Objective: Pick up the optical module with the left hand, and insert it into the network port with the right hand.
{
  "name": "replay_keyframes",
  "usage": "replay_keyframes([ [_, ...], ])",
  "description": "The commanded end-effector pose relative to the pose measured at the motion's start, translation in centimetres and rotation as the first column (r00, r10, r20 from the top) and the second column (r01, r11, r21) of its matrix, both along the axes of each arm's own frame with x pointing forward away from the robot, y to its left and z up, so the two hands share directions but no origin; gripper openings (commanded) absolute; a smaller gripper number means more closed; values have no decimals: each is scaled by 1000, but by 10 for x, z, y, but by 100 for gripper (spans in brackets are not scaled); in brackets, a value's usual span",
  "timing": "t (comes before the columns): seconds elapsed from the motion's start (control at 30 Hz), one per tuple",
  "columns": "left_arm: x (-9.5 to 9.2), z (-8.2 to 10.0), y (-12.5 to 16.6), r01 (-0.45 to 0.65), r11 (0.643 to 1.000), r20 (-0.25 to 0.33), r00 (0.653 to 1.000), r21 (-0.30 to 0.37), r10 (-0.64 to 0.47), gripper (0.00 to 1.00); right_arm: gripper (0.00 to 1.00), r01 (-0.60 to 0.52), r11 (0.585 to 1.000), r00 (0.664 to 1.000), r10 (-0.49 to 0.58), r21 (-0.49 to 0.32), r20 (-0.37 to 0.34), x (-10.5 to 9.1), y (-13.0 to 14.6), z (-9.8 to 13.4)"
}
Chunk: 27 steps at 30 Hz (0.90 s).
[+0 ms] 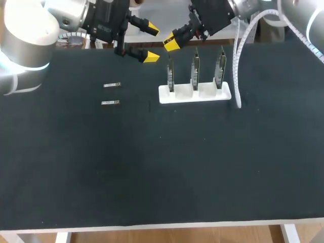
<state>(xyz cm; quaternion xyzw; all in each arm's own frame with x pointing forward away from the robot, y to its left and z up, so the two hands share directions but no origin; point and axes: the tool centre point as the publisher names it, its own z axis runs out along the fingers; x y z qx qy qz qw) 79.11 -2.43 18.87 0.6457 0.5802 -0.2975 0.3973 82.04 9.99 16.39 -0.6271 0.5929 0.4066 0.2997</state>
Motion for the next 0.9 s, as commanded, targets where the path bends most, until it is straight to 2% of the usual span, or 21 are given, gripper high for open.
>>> replay_keyframes([
  [0.03,1,1,-1,1,1000,-2,1000,5,-1,100,0,-33,999,999,33,1,-16,12,3,0],
  [0.47,1,1,-1,1,1000,-2,1000,5,-1,100,0,-31,1000,1000,31,-4,3,20,3,5],
  [0.9,1,1,-1,1,1000,-2,1000,5,-1,100,0,-12,1000,1000,12,2,-8,12,-5,2],
])
